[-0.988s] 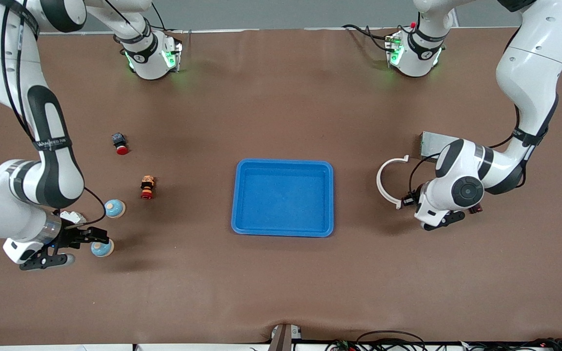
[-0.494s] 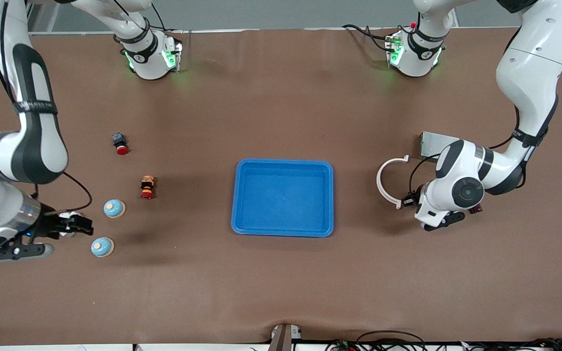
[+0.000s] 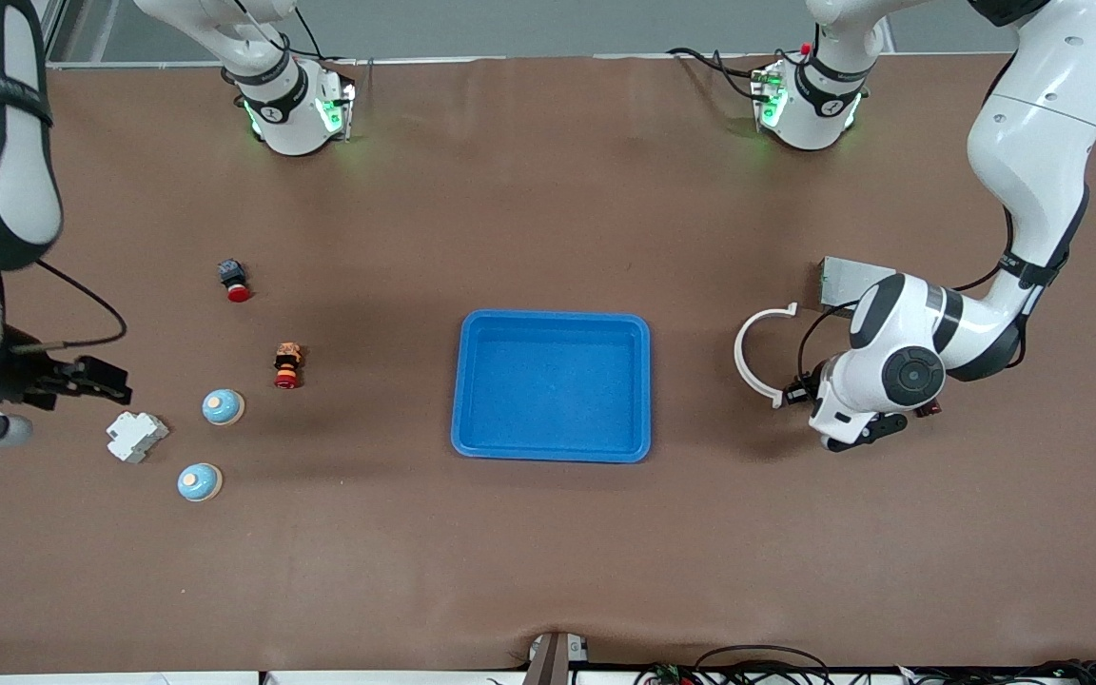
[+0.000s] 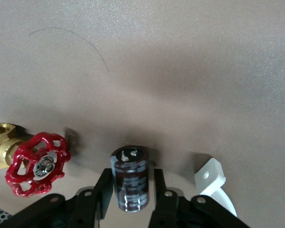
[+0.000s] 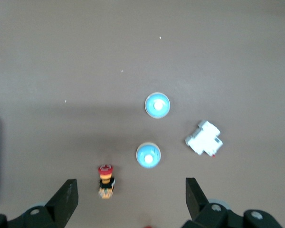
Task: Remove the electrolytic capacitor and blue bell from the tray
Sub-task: 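Retract the right gripper while the left gripper releases the capacitor and withdraws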
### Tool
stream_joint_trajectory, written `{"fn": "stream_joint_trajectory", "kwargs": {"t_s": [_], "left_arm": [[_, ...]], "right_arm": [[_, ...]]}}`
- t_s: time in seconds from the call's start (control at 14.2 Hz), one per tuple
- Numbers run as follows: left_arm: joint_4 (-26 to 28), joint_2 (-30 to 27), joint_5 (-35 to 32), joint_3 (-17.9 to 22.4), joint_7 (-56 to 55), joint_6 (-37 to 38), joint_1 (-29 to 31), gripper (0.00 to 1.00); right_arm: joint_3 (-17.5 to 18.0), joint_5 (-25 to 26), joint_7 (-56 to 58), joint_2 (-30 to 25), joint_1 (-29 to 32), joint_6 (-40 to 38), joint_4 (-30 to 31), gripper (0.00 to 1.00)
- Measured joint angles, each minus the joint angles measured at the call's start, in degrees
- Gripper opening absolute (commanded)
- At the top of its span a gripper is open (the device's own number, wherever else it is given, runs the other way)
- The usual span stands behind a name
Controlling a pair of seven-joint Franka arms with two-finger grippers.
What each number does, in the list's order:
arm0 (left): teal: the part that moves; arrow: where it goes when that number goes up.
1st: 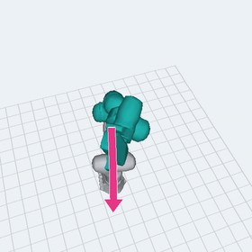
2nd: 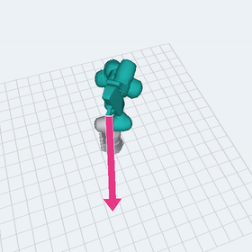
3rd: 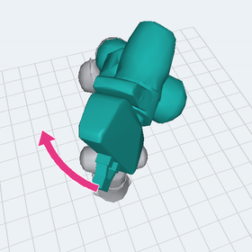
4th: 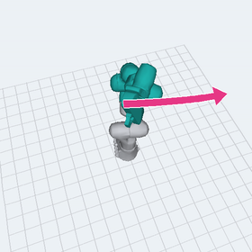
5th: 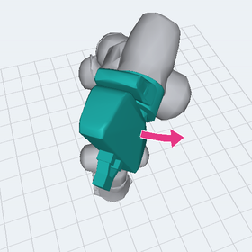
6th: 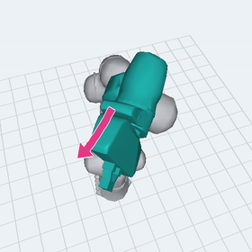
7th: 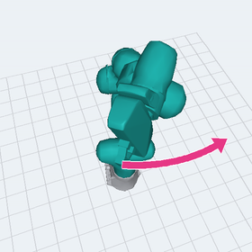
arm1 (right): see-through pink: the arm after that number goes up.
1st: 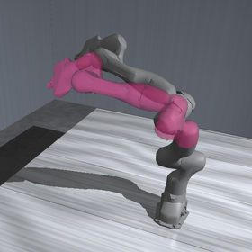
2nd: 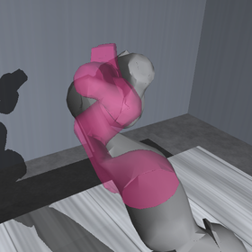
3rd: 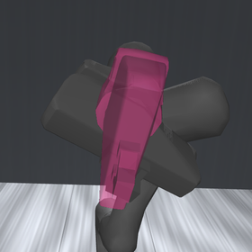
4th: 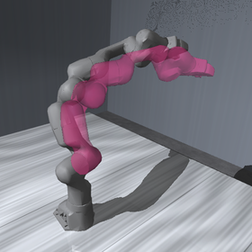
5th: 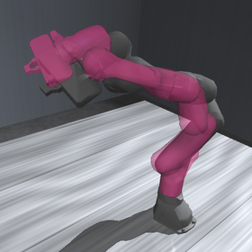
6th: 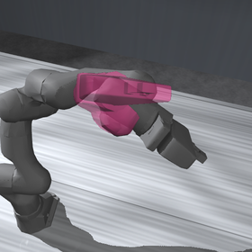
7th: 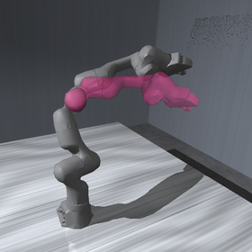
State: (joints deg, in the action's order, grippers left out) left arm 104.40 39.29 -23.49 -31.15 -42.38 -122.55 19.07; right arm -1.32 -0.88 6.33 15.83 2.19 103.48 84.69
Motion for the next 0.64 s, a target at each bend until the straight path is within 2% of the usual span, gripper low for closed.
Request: {"fn": "stream_joint_trajectory", "kwargs": {"t_s": [0.07, 0.14, 0.21, 0.64], "left_arm": [[0.0, 0.0, 0.0, 0.0, 0.0, 0.0, 0.0, 0.62], [0.0, 0.0, 0.0, 0.0, 0.0, 0.0, 0.0, 0.78], [0.0, 0.1, 0.0, 0.0, 0.0, 0.0, 0.0, 1.00], [-0.7, -0.1, 0.0, 0.0, 0.0, -0.1, 0.7, 1.00]], "right_arm": [[-0.1, 0.0, -0.1, -1.7, 0.1, -1.8, 0.0, 1.00], [-0.2, 0.0, -0.3, -3.3, 0.2, -3.8, 0.1, 1.00], [-0.2, 0.0, -1.0, -4.8, 0.2, -5.6, 0.2, 1.00], [0.1, 0.0, -3.6, -11.9, 0.1, -7.0, 5.1, 1.00]]}}
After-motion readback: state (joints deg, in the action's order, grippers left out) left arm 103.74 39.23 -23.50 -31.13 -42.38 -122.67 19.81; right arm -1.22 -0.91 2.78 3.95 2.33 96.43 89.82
